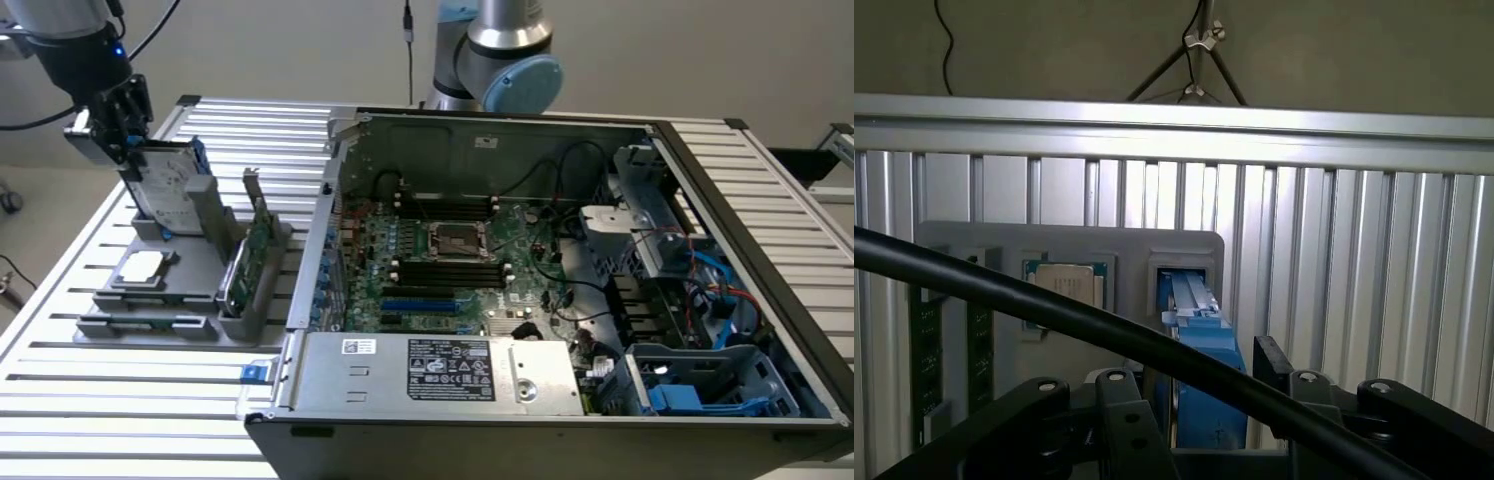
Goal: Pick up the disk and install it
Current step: 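Pick up the disk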
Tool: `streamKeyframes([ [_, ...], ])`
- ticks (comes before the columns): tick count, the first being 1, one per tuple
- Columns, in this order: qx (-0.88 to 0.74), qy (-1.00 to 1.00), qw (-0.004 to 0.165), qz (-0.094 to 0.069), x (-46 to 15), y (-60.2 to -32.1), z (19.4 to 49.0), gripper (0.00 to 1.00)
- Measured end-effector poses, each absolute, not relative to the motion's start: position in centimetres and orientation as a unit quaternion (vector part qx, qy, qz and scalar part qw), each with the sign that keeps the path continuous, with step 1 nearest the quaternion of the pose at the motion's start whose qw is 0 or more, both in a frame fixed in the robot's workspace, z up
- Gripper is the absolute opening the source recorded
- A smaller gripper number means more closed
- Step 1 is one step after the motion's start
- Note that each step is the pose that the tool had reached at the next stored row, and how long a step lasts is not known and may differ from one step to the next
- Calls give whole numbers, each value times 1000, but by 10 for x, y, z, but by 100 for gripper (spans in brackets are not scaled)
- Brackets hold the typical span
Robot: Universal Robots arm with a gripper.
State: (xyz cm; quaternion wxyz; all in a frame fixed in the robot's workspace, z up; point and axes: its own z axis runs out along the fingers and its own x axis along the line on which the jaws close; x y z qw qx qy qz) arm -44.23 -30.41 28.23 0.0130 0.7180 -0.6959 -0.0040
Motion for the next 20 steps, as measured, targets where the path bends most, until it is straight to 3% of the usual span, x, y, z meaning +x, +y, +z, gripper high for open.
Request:
streamKeyframes([
  [1,718,-696,13,-4,-442,-304,282,52],
  [2,718,-696,13,-4,-442,-304,282,45],
  [15,718,-696,13,-4,-442,-304,282,45],
  [17,718,-696,13,-4,-442,-304,282,43],
  [18,718,-696,13,-4,-442,-304,282,36],
  [20,718,-696,13,-4,-442,-304,282,36],
])
